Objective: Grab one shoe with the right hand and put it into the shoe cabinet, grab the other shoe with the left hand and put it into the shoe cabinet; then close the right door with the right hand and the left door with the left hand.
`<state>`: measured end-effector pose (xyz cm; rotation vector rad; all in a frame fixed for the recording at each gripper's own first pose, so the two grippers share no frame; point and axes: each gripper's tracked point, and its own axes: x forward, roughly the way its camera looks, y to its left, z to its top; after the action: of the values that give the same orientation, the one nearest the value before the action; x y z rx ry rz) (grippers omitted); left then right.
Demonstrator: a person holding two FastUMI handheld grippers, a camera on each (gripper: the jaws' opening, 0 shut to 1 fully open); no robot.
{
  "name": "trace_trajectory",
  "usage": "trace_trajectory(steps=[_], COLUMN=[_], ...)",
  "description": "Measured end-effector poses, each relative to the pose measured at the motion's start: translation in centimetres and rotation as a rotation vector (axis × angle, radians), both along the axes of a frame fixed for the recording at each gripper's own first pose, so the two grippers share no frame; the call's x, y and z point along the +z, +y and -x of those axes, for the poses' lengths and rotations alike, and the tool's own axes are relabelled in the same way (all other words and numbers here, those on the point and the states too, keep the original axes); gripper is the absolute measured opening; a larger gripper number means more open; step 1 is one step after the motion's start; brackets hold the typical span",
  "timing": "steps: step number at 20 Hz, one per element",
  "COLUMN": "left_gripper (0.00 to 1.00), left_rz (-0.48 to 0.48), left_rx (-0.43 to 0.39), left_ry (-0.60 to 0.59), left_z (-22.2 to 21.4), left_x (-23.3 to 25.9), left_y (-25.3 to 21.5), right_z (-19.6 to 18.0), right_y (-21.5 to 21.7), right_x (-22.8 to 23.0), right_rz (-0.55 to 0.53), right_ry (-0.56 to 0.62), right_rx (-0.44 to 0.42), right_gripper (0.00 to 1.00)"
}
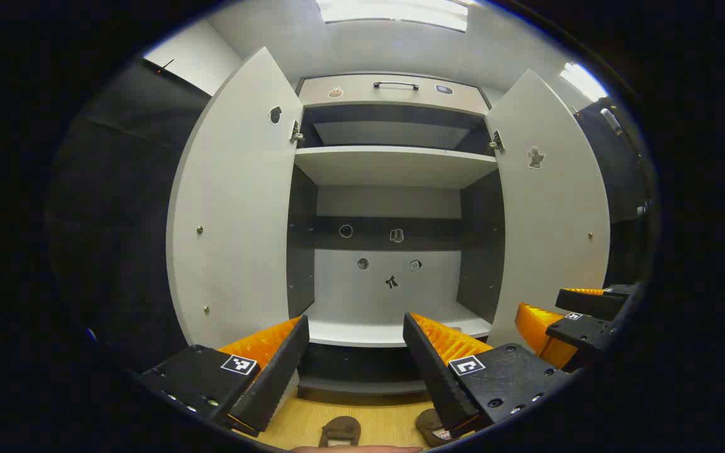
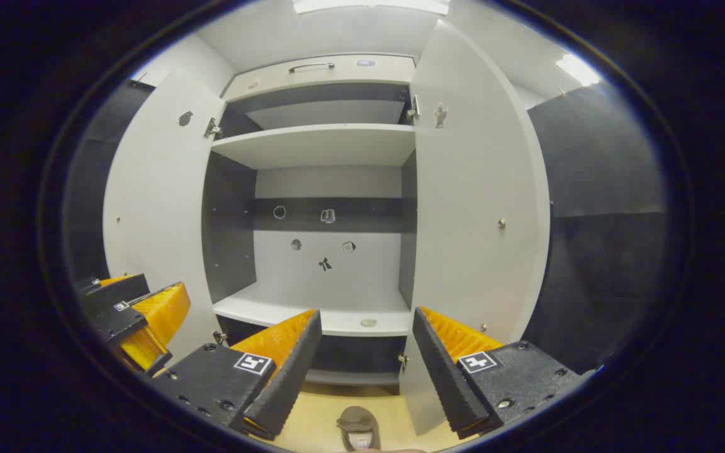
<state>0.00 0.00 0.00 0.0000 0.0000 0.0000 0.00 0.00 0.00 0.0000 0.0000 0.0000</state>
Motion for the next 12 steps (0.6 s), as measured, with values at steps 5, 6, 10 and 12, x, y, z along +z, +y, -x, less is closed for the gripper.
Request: trace_trajectory(steps=[5, 6, 10, 12], left_gripper=[0.95, 0.95, 0.95, 0.95], left_rz=[0.02, 0.019, 0.024, 0.022], left_rx=[-0.007, -0.005, -0.007, -0.008], left_ry=[0.016, 0.019, 0.02, 0.023], left_z=[0.2, 0.2, 0.4, 0.5], left_x=[-0.4, -0.4, -0.4, -0.4], left_y=[0.0, 0.1, 0.2, 0.3], right_z=[0.8, 1.1, 1.5, 1.7], right_y=[1.0, 1.2, 1.3, 1.5], right_x=[-0.1, -0.6, 0.2, 0.0], right_rz=[-0.006, -0.005, 0.015, 0.019], right_ry=[0.027, 0.039, 0.008, 0.012], right_rx=[0.044, 0.041, 0.033, 0.037], right_gripper=[0.93, 0.91, 0.93, 0.93])
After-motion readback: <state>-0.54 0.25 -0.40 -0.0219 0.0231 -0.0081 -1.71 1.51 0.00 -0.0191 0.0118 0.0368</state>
